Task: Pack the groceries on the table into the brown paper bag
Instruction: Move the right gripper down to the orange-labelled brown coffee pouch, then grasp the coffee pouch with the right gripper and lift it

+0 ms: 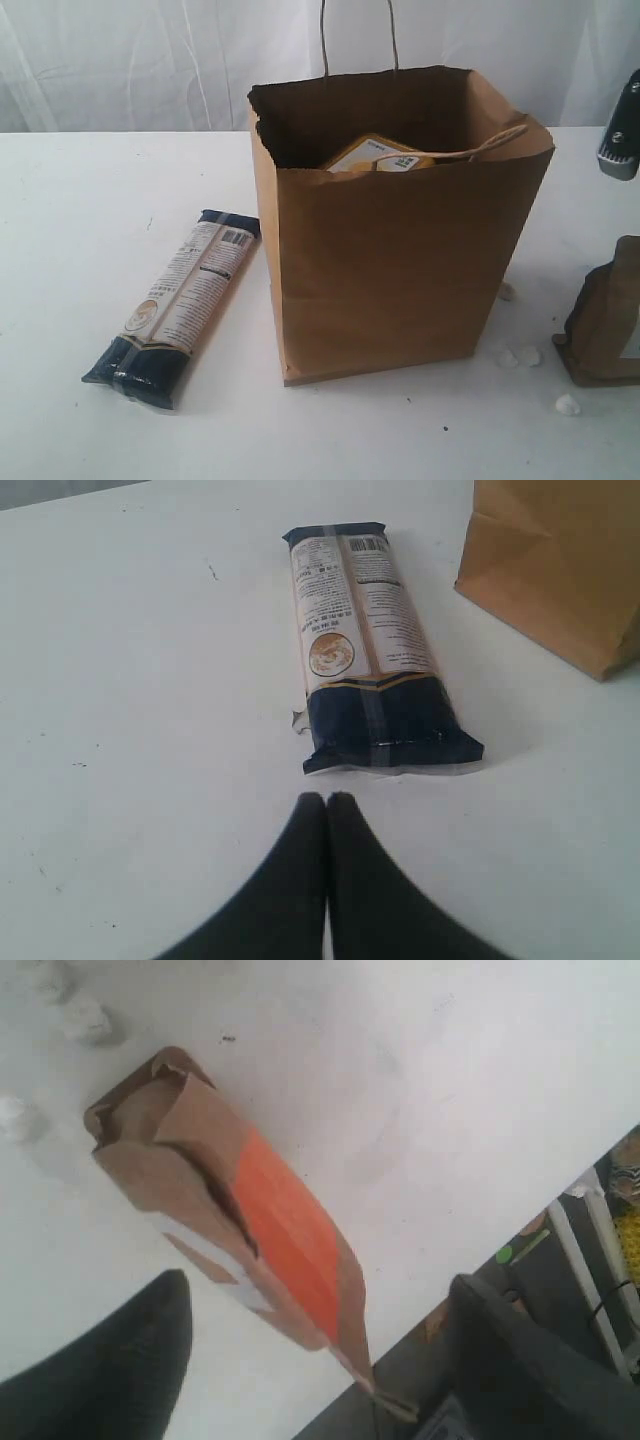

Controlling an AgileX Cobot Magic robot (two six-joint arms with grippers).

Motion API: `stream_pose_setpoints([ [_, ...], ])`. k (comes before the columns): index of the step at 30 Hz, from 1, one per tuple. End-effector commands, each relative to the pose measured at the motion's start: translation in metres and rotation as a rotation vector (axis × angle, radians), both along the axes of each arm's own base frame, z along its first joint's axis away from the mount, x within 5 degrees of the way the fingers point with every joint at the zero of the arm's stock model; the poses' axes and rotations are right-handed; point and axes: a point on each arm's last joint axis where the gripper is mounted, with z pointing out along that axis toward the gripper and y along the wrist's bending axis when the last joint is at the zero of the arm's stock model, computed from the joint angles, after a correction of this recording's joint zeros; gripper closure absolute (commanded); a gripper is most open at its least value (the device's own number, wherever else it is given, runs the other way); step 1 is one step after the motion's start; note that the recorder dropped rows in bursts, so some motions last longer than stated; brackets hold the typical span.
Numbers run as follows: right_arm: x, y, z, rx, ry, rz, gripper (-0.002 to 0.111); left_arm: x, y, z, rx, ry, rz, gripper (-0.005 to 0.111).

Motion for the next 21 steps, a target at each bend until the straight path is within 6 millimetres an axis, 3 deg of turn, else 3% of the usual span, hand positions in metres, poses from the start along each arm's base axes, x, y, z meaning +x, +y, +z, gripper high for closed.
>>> stream_pose_setpoints([
  [1,0.013,-0.006,-0.018,0.0,0.041,-0.007,0.042,0.0,0.0,-0.001,-0.003,0.003,0.001,0.107],
  [11,0.023,-0.008,-0.04,0.001,0.12,-0.023,0.042,0.0,0.0,-0.001,-0.003,0.003,0.001,0.107],
  [21,0.017,-0.019,-0.072,0.029,0.178,-0.066,0.046,0.0,0.0,-0.001,-0.003,0.003,0.001,0.107],
])
